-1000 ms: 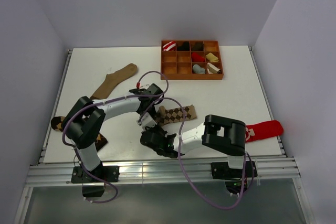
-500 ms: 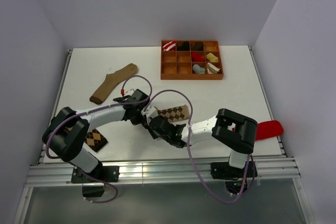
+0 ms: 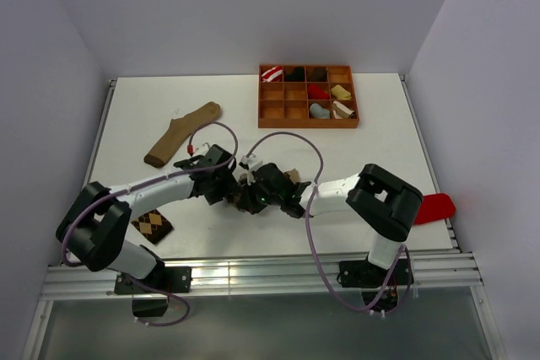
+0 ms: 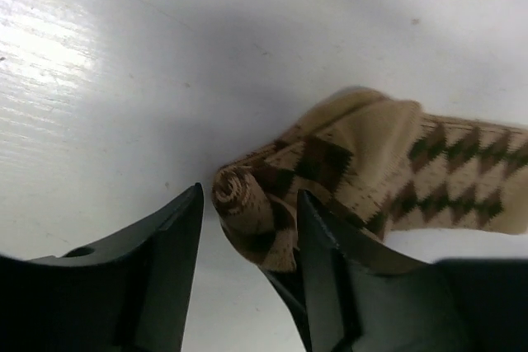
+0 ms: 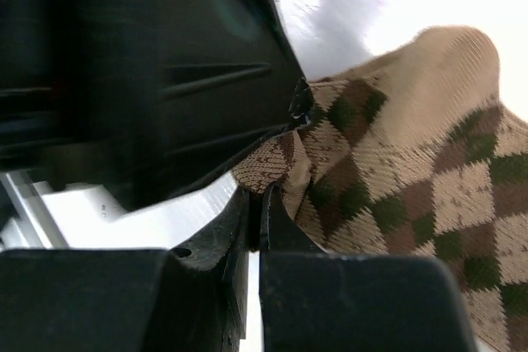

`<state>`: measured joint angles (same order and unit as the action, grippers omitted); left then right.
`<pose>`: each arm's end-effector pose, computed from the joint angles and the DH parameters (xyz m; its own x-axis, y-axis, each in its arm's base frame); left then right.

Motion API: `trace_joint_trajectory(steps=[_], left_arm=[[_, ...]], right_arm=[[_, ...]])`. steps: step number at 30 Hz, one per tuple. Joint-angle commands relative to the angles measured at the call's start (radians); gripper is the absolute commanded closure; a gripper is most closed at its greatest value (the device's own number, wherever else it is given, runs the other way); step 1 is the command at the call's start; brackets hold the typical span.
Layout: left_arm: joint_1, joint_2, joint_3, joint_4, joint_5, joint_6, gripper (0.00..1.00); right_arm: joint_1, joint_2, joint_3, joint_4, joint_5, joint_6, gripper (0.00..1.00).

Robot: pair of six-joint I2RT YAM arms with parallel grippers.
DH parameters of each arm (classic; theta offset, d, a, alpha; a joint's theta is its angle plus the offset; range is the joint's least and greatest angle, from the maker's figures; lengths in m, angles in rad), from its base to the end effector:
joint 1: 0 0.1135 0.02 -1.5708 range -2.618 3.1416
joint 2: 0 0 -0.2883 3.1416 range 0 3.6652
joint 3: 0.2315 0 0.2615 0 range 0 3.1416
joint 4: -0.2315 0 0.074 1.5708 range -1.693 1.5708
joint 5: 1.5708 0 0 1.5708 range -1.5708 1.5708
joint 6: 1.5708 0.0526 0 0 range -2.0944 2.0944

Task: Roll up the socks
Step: Roll the sock at the center of the board.

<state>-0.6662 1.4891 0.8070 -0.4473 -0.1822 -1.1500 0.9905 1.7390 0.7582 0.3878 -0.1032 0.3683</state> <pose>0.2304 -0.1690 0.1733 -0.7896 -0.5211 -0.3240 -0.4254 0.8454 -0.3230 0.1953 0.3078 0.1490 -0.6022 -0.2654 -0.7529 -0.7094 0.6104 0.3523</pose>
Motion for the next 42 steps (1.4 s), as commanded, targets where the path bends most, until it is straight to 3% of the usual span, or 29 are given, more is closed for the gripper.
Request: trace_joint_trajectory(steps=[1,7,14,22,36,39,42], left_arm=[[-0.003,-0.096,0.015,0.062,-0.028,-0.048,0.38],[-0.004,-0.199,-0.057,0.18,-0.049,-0.089,0.27],[-0.036,-0.332,-0.276,0.375,-0.013,-0.112,0.3],[-0.069,-0.276,-0.31,0.43,0.001,-0.114,0.31],[-0.073,-0.047,-0.235,0.453,-0.016,-0.099,0.42],[-0.075,0.008,-0.213,0.45,-0.011,-0.097,0.54],[-0.081,0.052,-0.2,0.401,-0.008,-0.102,0.62]], right_arm=[[-0.064,-0.012,-0.013,-0.099,-0.146,0.102,1.0],[-0.174,-0.006,-0.058,-0.041,-0.286,0.236,1.0],[-0.271,0.076,-0.171,0.216,-0.467,0.49,1.0],[-0.337,0.192,-0.26,0.493,-0.553,0.698,1.0],[-0.34,0.208,-0.237,0.411,-0.524,0.672,1.0],[-0.34,0.195,-0.237,0.401,-0.518,0.658,1.0],[-0.34,0.15,-0.23,0.35,-0.497,0.609,0.88]])
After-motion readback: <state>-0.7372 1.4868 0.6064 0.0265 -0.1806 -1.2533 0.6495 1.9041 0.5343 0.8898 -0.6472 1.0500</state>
